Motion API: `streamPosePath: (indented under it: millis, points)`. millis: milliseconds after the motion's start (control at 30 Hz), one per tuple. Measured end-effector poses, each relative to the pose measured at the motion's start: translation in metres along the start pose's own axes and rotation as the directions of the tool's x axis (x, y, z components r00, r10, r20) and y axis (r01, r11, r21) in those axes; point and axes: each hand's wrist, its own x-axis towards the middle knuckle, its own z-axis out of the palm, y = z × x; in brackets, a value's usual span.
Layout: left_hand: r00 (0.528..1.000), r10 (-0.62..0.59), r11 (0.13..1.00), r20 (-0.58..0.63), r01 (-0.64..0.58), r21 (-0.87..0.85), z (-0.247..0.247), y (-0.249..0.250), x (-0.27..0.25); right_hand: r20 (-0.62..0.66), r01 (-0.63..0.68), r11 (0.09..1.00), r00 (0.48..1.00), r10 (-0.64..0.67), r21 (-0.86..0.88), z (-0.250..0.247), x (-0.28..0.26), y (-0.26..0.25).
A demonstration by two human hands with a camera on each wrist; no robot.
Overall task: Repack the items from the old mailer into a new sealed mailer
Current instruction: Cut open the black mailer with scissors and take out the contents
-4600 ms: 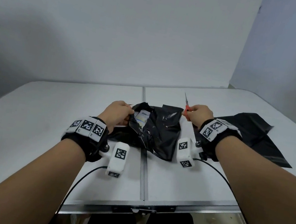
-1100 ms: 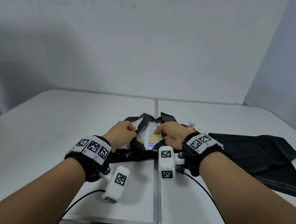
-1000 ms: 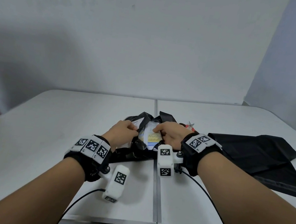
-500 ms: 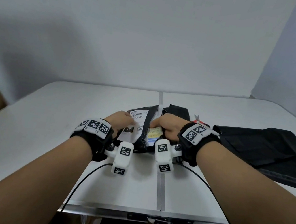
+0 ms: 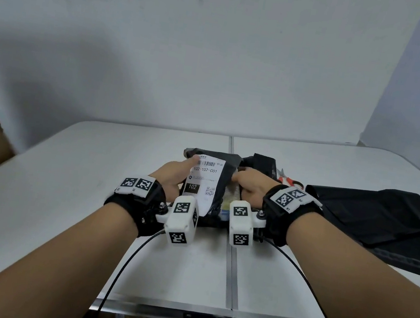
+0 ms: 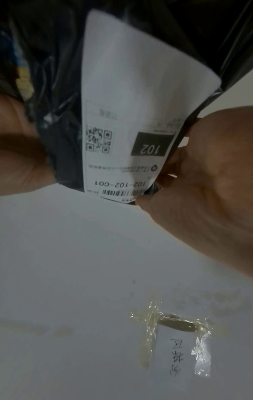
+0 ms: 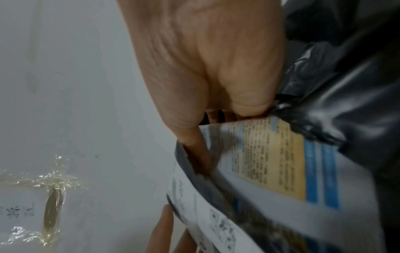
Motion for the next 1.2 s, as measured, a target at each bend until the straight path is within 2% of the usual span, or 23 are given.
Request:
streamPosePath:
  millis: [100,200,333,633,733,800,833,900,933,967,1033,1100,1133,1200]
  points:
    - [1.000,0.012,1.000,0.021,-0.011,-0.006,0.007,0.004,-0.001,0.007,-0.019,1.000,1.000,0.019,0.011,-0.008,0.014,0.009]
    - [0.999,0.020,0.999,0.024,-0.019,-0.046,0.010,0.009,-0.004,0.032,0.053,0.998,0.998,-0.053,0.020,-0.015,0.034,0.020]
    - [1.000,0.010,0.988,0.016,-0.008,-0.157,0.005,0.013,-0.005,0.037,0.128,0.991,0.991,-0.128,-0.023,0.000,-0.018,-0.003]
    - [0.999,0.045,0.955,-0.022,-0.049,-0.294,-0.006,0.023,0.000,0.216,0.217,0.975,0.956,-0.201,-0.051,-0.020,-0.044,-0.013]
    - [0.983,0.072,0.965,-0.168,-0.112,-0.238,-0.015,0.016,0.012,0.295,0.250,0.968,0.926,-0.237,-0.009,-0.030,-0.052,-0.016]
    - [0.965,0.090,0.987,-0.247,-0.120,-0.110,-0.025,0.008,0.016,0.235,0.269,0.961,0.932,-0.276,0.064,-0.037,-0.054,-0.014]
    - [0.955,0.128,0.992,-0.267,-0.121,0.040,-0.032,0.002,0.020,0.171,0.273,0.954,0.941,-0.292,0.123,-0.042,-0.053,-0.013]
    - [0.973,0.098,0.972,-0.211,-0.048,0.232,-0.044,-0.004,0.026,0.025,0.258,0.923,0.961,-0.276,0.285,-0.053,-0.048,-0.010]
    - [0.966,0.103,0.915,-0.239,0.002,0.403,-0.048,-0.012,0.034,-0.035,0.238,0.895,0.969,-0.243,0.376,-0.059,-0.046,-0.010]
    - [0.970,0.108,0.882,-0.218,0.008,0.470,-0.050,-0.015,0.038,-0.089,0.210,0.860,0.978,-0.191,0.464,-0.066,-0.041,-0.008]
    - [0.975,0.105,0.924,-0.196,-0.022,0.383,-0.051,-0.016,0.046,-0.189,0.187,0.771,0.978,-0.088,0.609,-0.080,-0.031,-0.004]
    - [0.955,0.120,0.959,-0.271,-0.041,0.280,-0.043,-0.012,0.051,-0.295,0.209,0.692,0.955,0.007,0.691,-0.093,-0.017,0.001]
    - [0.935,0.128,0.951,-0.330,-0.022,0.308,-0.037,-0.007,0.051,-0.340,0.224,0.667,0.939,0.047,0.711,-0.098,-0.010,0.005]
    - [0.877,0.237,0.890,-0.418,-0.023,0.456,-0.025,0.003,0.044,-0.409,0.247,0.636,0.905,0.119,0.732,-0.121,0.026,0.019]
